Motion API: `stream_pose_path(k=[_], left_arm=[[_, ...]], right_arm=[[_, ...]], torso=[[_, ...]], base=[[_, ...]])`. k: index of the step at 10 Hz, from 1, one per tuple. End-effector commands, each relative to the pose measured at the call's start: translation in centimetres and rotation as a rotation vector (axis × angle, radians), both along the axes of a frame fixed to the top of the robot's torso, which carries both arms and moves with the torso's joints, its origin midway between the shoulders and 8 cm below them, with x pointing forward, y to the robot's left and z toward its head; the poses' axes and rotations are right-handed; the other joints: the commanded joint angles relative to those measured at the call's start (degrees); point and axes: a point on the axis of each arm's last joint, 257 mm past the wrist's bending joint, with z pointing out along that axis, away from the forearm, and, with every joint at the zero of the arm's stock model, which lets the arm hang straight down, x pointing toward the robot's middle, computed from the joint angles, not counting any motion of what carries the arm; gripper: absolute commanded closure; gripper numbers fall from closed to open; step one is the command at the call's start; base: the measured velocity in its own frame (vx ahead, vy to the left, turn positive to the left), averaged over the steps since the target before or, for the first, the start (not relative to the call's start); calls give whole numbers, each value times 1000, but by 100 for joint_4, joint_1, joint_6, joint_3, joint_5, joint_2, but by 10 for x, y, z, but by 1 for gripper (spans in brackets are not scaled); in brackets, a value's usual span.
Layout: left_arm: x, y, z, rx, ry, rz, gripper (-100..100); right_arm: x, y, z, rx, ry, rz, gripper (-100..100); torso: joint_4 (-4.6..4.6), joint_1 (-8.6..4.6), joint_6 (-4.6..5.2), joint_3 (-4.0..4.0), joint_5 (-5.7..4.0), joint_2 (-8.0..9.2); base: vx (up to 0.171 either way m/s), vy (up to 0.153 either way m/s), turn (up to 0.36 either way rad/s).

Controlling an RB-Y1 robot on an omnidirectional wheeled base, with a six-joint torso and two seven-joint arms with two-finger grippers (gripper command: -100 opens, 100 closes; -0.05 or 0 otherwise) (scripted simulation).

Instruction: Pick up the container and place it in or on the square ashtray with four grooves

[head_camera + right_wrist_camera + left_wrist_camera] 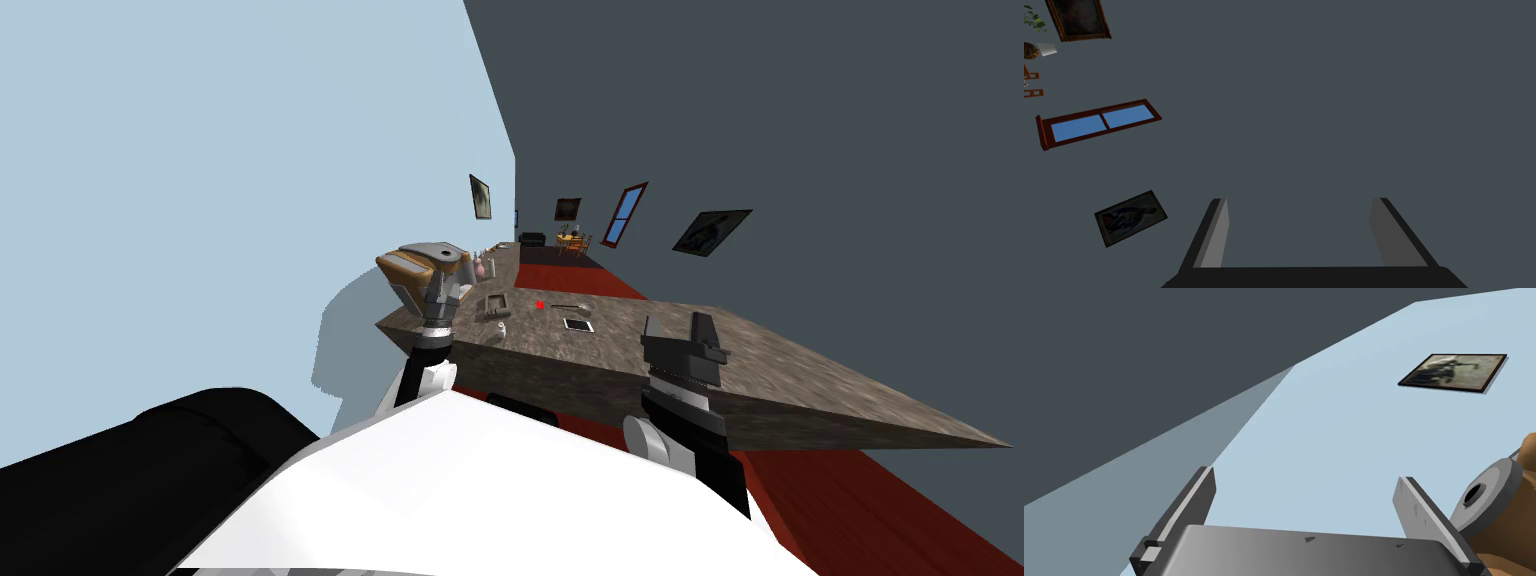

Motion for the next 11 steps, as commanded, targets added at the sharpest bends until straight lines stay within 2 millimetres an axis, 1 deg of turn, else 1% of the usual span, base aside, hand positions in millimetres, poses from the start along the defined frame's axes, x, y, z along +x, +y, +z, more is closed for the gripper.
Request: stream_pose_path(k=[1,4,6,7,11], left_arm=[[2,-4,-2,40,10,-8,-100],[8,-10,-10,145,32,-11,-100],[13,-13,-17,221,45,0,-100],[18,-13,-25,296,57,21,-100],[30,-10,-45,433,82,77,-100]], right_arm=[[0,0,0,0,0,0,0],[0,0,0,0,0,0,0],[0,0,0,0,0,0,0],[0,0,0,0,0,0,0],[0,0,0,0,0,0,0]], torso=[[0,0,0,0,0,0],[3,14,0,9,3,17],[6,20,0,17,4,29],[7,26,0,19,6,33],[11,28,0,29,7,50]], base=[[-17,8,-12],[-49,30,-27],[-87,55,-36],[-131,85,-77],[-126,67,-44]])
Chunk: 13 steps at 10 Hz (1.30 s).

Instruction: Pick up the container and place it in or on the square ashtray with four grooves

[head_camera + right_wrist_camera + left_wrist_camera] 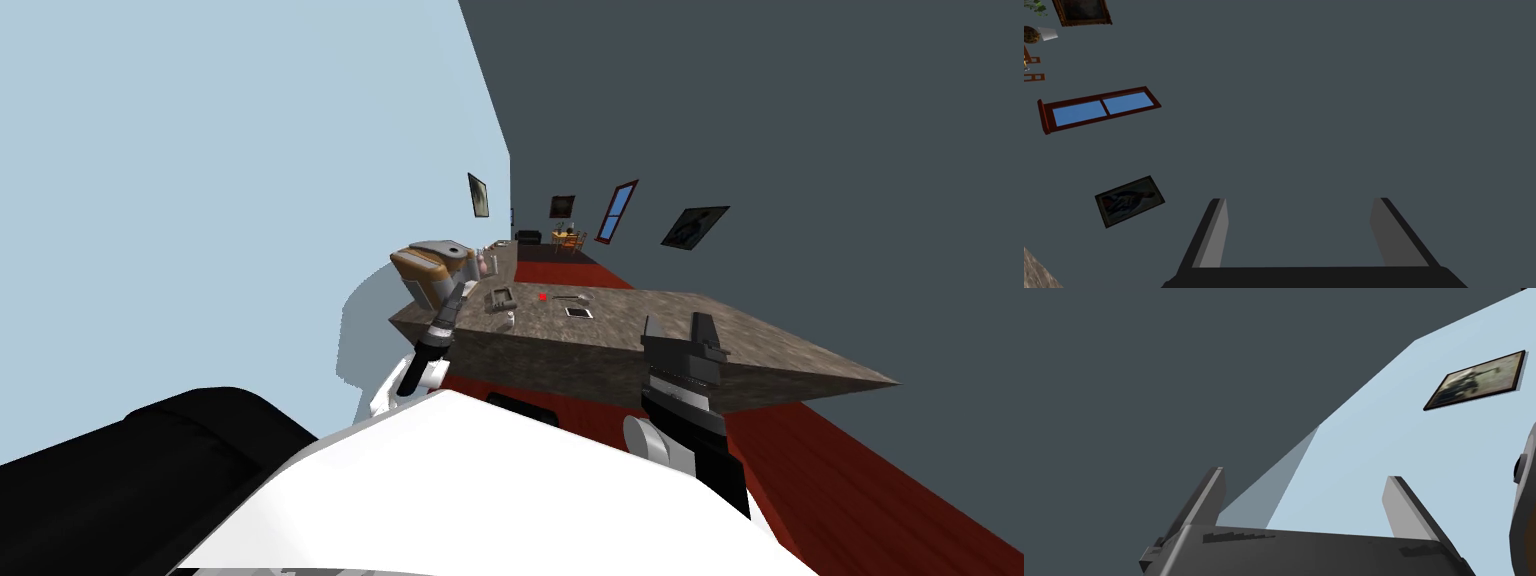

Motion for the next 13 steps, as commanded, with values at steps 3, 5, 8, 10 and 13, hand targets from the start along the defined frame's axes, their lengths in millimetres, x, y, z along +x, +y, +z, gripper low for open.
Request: stream_pose_path(k=[3,5,8,10,13], left_arm=[[12,4,-23,119,26,56,-100],[20,6,-40,182,49,84,-100],[31,7,-70,273,96,118,-100],[38,6,-94,328,135,133,-100],[47,3,-131,401,202,143,-100]], right_arm=[[0,0,0,0,0,0,0],[0,0,0,0,0,0,0],[0,0,0,0,0,0,0],[0,0,0,0,0,0,0],[0,0,0,0,0,0,0]], torso=[[-2,-8,0,-5,-2,-9],[-3,-14,0,-7,-3,-12],[-7,-19,0,-18,-4,-31],[-9,-31,0,-25,-7,-44],[-13,-43,-1,-34,-10,-59]], base=[[-101,38,-42],[-79,24,-34],[-39,9,-26],[-3,-30,-20],[30,-54,-6]])
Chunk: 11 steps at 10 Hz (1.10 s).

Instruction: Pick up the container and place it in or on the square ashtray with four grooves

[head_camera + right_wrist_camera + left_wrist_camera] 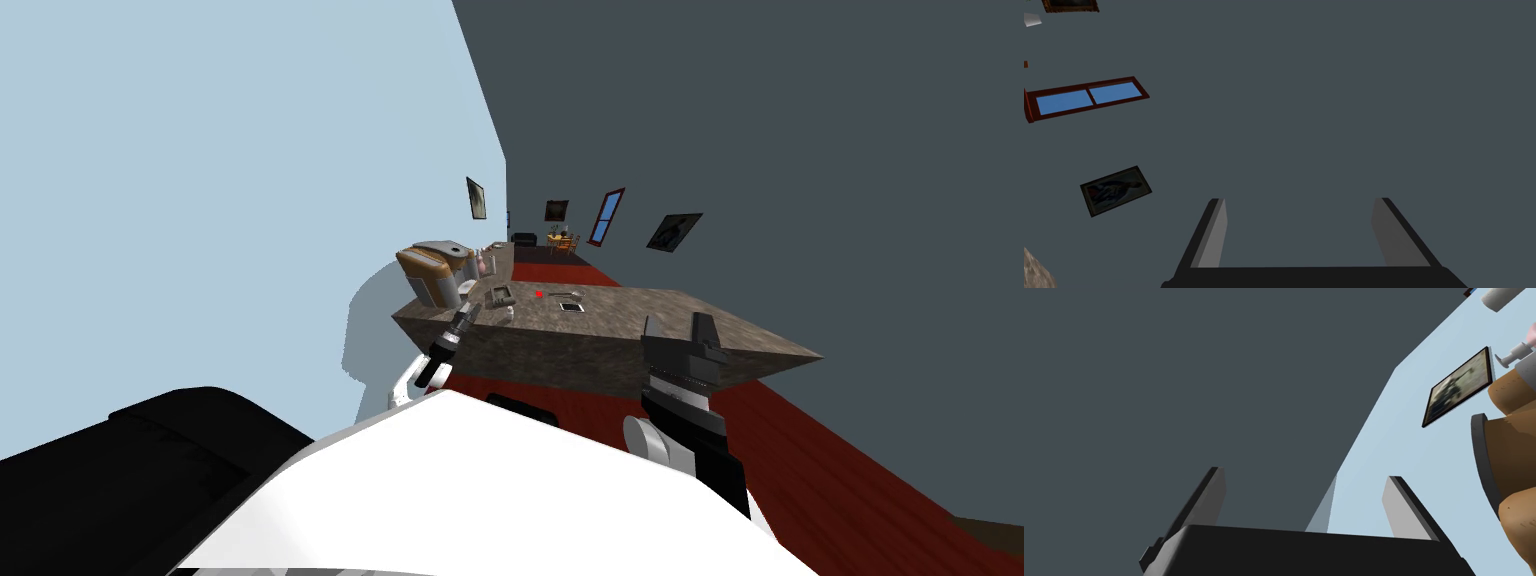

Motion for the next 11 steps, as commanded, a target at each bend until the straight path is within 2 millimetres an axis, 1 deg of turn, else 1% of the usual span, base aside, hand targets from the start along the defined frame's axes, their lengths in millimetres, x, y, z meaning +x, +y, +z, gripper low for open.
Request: stream_pose_path(k=[1,6,11], left_arm=[[1,-7,-19,36,37,5,-100],[5,-16,-80,106,158,9,-100],[0,-26,-133,158,271,-2,-100]], right_arm=[[0,0,0,0,0,0,0],[0,0,0,0,0,0,0],[0,0,0,0,0,0,0]], torso=[[0,0,0,0,0,0],[-4,-7,0,-12,-2,-21],[-7,-5,-1,-19,-2,-33]], base=[[66,-69,2],[92,-79,16],[122,-77,27]])
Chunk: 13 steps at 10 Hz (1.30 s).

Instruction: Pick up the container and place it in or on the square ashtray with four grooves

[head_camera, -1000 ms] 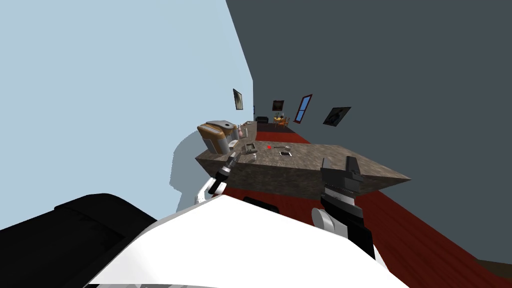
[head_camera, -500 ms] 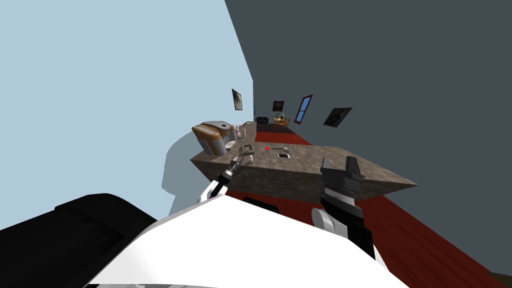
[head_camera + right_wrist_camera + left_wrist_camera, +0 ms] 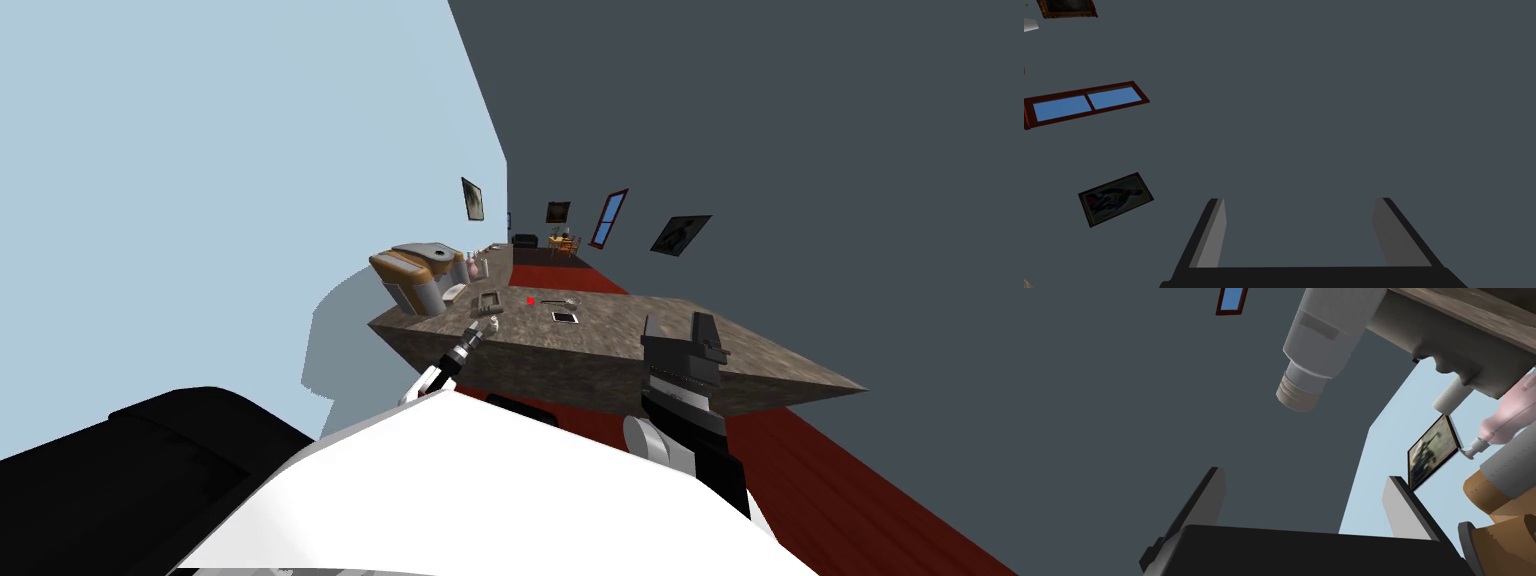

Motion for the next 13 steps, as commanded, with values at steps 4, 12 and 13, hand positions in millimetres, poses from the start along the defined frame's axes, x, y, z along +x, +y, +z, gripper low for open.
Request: stream_pose_path(k=[4,12,13], left_arm=[[-9,-4,-47,56,105,-9,-100],[-8,-6,-43,52,96,-9,100],[-8,-6,-43,51,96,-9,0]], right_arm=[[0,0,0,0,0,0,0],[0,0,0,0,0,0,0],[0,0,0,0,0,0,0]], torso=[[-1,-1,0,-1,-1,-2],[7,35,1,24,7,44],[7,35,1,24,7,44]], base=[[129,-80,33],[2,-1,4],[0,0,0]])
